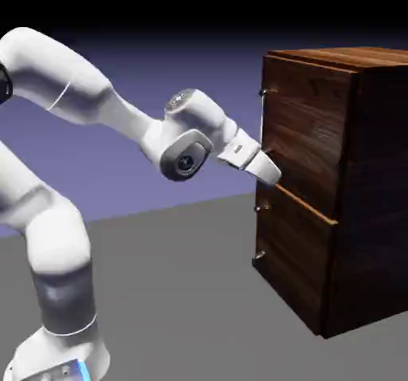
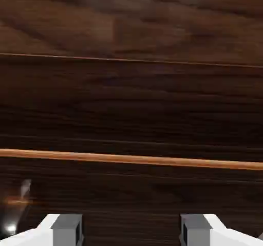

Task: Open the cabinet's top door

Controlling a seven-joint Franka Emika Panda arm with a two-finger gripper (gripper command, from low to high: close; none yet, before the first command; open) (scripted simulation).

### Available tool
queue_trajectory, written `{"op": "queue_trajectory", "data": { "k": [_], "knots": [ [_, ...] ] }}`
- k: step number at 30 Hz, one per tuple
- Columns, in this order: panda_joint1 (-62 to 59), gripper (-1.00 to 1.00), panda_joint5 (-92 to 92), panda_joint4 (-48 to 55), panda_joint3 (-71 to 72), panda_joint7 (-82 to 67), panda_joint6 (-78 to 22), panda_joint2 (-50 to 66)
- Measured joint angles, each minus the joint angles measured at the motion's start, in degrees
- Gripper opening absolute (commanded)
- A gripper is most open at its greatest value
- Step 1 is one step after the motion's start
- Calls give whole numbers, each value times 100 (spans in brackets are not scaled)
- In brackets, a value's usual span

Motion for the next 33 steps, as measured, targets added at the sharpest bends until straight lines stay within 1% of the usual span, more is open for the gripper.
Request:
{"op": "queue_trajectory", "data": {
  "k": [33],
  "knots": [
    [-3437, 0, 8224, 768, 4199, -3498, -1180, -3509]
  ]
}}
